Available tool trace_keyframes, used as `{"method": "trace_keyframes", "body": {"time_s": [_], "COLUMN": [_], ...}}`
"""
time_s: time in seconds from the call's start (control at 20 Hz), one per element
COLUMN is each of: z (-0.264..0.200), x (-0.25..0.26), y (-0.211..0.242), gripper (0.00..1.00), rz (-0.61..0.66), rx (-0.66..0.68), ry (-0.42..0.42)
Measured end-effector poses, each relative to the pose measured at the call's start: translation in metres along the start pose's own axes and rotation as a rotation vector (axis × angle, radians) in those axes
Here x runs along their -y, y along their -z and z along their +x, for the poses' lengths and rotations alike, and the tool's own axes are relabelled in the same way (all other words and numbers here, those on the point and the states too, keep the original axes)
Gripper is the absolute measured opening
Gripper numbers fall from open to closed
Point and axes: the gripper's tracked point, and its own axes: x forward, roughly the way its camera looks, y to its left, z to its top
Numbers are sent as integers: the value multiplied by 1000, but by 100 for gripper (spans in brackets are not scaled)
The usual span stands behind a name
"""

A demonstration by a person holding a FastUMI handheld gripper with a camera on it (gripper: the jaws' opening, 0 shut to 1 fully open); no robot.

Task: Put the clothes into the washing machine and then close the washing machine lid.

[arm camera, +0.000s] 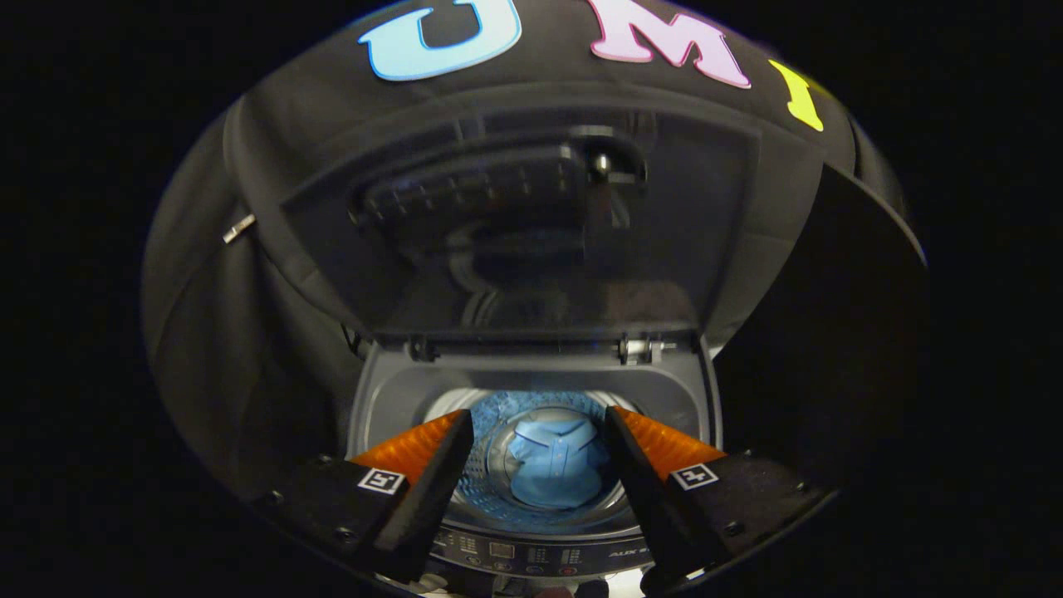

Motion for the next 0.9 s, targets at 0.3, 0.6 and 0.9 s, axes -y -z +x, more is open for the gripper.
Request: {"method": "trace_keyframes", "body": {"time_s": [0.3, 0.6, 0.9], "z": [-37, -48, -9], "x": [-17, -35, -58], "y": [-91, -169, -188], "gripper": [100, 100, 100], "rz": [-33, -26, 9], "rx": [168, 272, 255], "ry": [-25, -39, 12]}}
